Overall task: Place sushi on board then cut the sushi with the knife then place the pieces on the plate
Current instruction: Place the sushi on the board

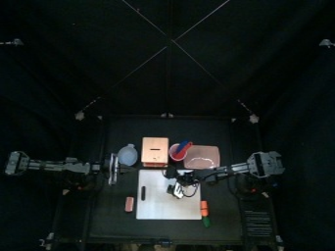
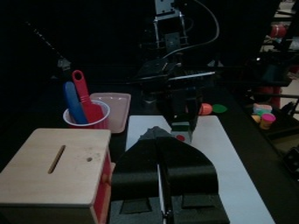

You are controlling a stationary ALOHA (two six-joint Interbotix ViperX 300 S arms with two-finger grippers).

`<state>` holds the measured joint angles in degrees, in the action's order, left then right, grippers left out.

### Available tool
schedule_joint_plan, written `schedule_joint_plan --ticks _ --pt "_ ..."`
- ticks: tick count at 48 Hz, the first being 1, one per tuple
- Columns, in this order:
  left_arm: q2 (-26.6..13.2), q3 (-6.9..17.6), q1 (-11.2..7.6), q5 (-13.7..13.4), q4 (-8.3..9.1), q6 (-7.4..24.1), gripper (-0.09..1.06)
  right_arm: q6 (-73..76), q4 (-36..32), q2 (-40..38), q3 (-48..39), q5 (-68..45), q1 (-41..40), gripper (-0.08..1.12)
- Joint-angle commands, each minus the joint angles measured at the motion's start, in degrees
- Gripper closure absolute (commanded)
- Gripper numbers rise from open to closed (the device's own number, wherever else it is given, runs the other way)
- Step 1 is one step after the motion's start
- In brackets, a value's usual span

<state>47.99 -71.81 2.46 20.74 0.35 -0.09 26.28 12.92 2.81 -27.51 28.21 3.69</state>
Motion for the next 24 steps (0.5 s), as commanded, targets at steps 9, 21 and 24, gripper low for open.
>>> schedule_joint_plan --ticks 9,21,24 --pt "-0.09 0.35 0.09 0.35 -0.09 0.18 1.0 19.86 -10.02 0.18 0.7 -0.97 3.69 0.4" --pt "-0.09 -0.09 0.09 0.26 -0.09 -0.09 1.0 41.4 -21.18 2.2 1.67 0.0 6.24 0.4" --pt "-0.09 -0.18 0.09 0.26 -0.09 -0.09 1.0 46.23 -24.35 2.55 2.02 1.05 6.42 0.4"
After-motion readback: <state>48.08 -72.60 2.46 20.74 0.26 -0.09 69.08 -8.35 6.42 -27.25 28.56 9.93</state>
